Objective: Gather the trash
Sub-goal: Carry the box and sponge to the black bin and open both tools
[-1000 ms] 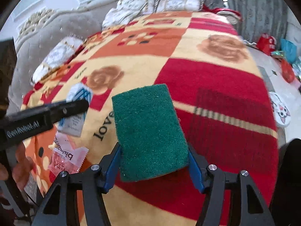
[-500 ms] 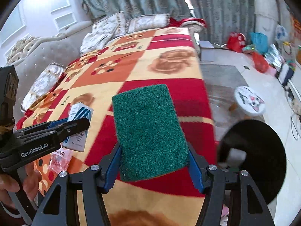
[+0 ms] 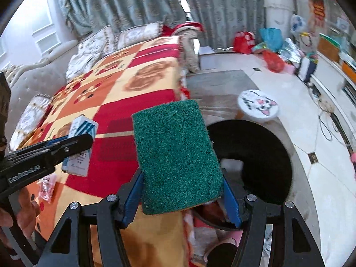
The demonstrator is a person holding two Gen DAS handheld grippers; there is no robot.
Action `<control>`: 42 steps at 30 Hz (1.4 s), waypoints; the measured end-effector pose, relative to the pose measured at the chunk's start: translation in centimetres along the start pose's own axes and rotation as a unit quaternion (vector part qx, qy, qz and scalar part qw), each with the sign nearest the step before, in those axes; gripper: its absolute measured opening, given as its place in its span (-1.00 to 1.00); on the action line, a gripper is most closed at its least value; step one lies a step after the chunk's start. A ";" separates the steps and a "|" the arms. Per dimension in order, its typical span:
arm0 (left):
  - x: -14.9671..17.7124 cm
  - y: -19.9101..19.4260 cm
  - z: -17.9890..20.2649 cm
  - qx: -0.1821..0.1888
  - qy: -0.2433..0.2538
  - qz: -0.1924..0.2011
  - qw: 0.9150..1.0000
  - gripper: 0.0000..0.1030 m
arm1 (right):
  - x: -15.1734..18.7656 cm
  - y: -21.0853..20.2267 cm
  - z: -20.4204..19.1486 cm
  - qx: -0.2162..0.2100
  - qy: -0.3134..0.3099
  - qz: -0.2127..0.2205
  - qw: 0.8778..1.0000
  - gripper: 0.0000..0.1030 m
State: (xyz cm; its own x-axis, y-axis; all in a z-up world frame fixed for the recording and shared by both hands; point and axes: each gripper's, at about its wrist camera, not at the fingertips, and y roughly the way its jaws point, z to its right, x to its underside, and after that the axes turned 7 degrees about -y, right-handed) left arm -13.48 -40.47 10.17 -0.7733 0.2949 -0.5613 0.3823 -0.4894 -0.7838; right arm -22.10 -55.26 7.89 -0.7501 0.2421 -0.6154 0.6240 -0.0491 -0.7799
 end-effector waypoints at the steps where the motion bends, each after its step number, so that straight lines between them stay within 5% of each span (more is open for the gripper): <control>1: -0.1 0.3 0.8 0.002 0.006 -0.001 1.000 -0.40 | 0.1 -0.1 0.5 0.002 0.004 0.000 1.000 0.21; 18: -0.1 4.3 7.4 0.030 0.045 -0.027 0.998 -0.40 | 2.0 -0.2 7.2 0.032 0.071 -0.012 0.997 0.21; 37: -0.1 7.1 8.4 0.068 0.035 -0.045 0.996 -0.37 | 2.3 1.3 9.4 0.034 0.101 -0.026 0.994 0.32; 42: -0.3 6.7 7.7 0.069 0.028 -0.043 0.996 0.07 | 2.4 1.4 9.5 0.036 0.107 -0.025 0.993 0.38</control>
State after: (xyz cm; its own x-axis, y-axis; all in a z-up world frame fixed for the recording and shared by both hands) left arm -14.60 -50.17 7.11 -0.7694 0.3840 -0.5104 0.2400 -0.5668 -0.7881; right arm -25.15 -63.96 4.23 -0.7112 0.4468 -0.5427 0.5638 -0.0987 -0.8200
